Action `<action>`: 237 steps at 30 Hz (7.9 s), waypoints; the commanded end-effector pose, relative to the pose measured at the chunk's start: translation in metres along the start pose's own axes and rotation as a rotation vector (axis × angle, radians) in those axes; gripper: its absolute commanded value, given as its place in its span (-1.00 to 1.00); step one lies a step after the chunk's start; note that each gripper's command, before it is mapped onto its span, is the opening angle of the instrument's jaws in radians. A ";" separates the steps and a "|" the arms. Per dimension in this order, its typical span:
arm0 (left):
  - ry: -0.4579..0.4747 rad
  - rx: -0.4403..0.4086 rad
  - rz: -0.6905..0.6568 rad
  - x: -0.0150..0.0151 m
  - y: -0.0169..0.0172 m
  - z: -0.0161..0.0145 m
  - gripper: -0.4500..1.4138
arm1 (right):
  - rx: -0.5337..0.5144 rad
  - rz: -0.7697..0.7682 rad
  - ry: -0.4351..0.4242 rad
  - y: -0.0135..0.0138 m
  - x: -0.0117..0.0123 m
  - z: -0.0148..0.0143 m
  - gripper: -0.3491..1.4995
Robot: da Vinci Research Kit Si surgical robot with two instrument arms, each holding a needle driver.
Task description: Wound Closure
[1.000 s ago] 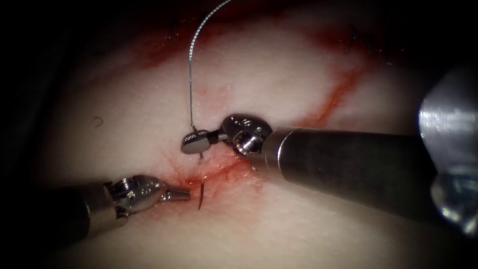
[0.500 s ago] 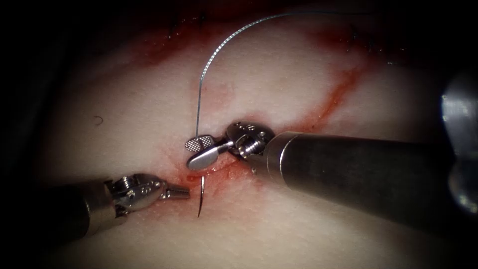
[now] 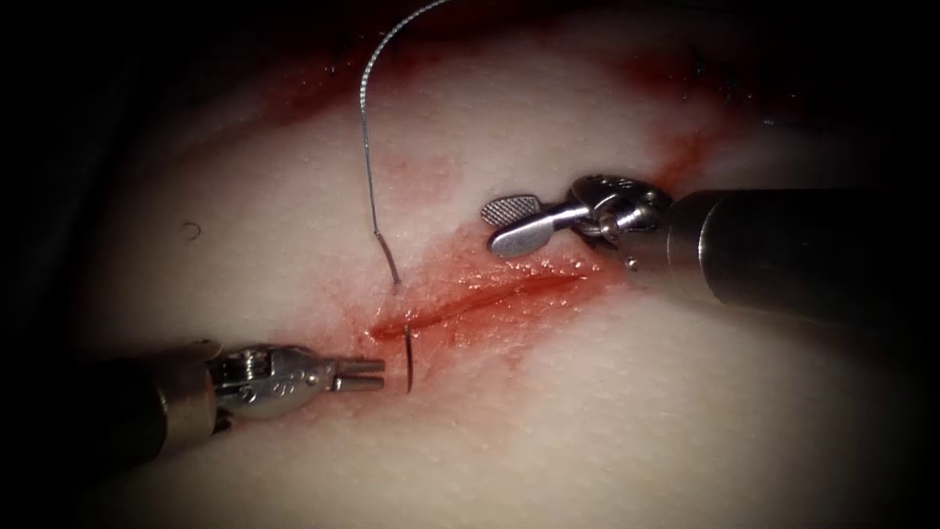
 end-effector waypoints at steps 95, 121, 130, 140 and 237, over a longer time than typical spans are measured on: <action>0.445 0.261 -0.049 0.0158 -0.0081 -0.0100 -1.00 | 0.060 -0.115 -0.009 -0.0042 0.0027 -0.0008 0.44; 0.292 0.339 0.164 0.0123 -0.0051 -0.0006 -1.00 | 0.109 0.331 -0.059 -0.0076 0.0005 0.0036 0.60; 0.287 0.339 0.161 0.0124 -0.0050 -0.0007 -1.00 | 0.107 0.327 -0.058 -0.0076 -0.0011 0.0055 0.53; 0.291 0.340 0.159 0.0128 -0.0048 -0.0007 -1.00 | 0.076 0.337 -0.036 -0.0071 -0.0016 0.0062 -0.67; -0.452 -0.160 -0.324 -0.0045 -0.0044 0.0029 0.05 | 0.019 -1.123 0.215 -0.0011 -0.0013 0.0129 -1.00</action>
